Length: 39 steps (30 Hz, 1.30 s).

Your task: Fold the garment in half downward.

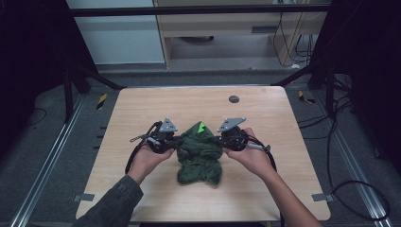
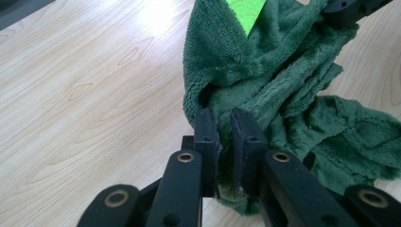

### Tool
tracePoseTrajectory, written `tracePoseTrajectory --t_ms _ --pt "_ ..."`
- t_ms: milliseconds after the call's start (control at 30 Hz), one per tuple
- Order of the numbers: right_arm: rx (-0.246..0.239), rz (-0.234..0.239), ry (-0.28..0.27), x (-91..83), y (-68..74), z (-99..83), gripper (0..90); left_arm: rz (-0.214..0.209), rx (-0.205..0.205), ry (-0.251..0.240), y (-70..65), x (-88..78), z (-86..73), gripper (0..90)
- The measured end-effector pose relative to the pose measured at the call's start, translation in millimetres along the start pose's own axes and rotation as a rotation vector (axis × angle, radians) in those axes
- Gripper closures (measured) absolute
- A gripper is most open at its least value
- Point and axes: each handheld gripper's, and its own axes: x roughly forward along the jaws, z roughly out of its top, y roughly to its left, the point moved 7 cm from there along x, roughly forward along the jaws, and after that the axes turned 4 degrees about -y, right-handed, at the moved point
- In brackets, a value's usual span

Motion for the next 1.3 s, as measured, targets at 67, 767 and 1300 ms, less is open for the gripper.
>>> tracePoseTrajectory --t_ms 67,767,1300 --pt "-0.005 -0.003 -0.001 -2.0 1.6 -0.8 83.4 0.001 0.002 -0.005 -1.9 -0.9 -0.5 81.6" --pt "-0.035 0.01 -0.004 -6.1 20.2 -14.4 81.3 -0.02 0.007 -0.012 -17.8 -7.7 -17.1 80.5" --pt "-0.042 0.024 -0.005 -9.8 33.9 -26.4 80.1 -0.037 0.01 -0.015 -29.6 -10.7 -29.7 79.7"
